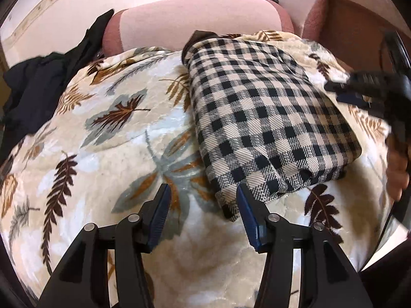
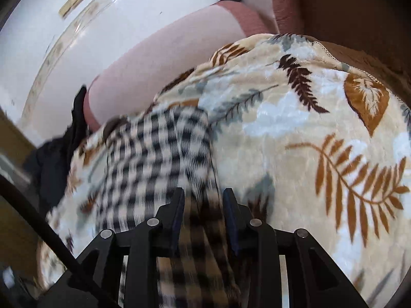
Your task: Fold large clothes
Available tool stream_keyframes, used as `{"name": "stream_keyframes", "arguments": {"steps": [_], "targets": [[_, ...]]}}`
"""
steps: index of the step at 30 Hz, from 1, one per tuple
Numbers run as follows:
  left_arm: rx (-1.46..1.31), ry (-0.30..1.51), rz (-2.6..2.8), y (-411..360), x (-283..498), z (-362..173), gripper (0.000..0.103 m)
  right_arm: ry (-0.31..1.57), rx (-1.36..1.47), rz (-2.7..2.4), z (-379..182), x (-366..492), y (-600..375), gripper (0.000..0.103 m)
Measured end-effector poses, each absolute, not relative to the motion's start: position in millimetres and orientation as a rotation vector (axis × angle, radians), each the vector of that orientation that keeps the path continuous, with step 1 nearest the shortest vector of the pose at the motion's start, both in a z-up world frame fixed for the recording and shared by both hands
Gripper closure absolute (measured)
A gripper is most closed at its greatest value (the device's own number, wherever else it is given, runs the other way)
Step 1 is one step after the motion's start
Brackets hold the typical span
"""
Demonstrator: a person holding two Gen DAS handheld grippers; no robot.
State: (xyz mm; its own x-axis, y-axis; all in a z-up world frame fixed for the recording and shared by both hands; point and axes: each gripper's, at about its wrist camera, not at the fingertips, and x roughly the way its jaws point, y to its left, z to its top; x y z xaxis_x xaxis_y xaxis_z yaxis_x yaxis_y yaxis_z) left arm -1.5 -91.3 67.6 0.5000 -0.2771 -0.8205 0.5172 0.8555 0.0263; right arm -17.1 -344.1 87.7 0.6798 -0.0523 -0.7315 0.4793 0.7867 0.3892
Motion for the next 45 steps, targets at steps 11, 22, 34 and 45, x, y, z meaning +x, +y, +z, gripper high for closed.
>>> {"name": "stream_keyframes", "arguments": {"steps": [11, 22, 34, 45], "targets": [[-0.083, 1.105, -0.691, -97.3, 97.0, 62.8, 0.03, 0.785, 0.867, -0.216, 48.1, 1.4, -382.9, 0.033], [-0.162, 1.244, -0.794, -140.5, 143.4, 24.0, 0.035, 0.822, 0.987, 0.012, 9.4, 69.2, -380.1, 0.049], [-0.121, 1.151, -0.661, -85.8, 173.0, 74.3, 0.055, 0.726, 0.927, 0.063, 53.9, 118.3, -320.8, 0.062], [-0.17, 1.197, -0.645, -41.2, 133.2, 27.2, 0.052, 0.68, 0.775, -0.018, 85.9, 81.5, -313.2, 0.061]]}}
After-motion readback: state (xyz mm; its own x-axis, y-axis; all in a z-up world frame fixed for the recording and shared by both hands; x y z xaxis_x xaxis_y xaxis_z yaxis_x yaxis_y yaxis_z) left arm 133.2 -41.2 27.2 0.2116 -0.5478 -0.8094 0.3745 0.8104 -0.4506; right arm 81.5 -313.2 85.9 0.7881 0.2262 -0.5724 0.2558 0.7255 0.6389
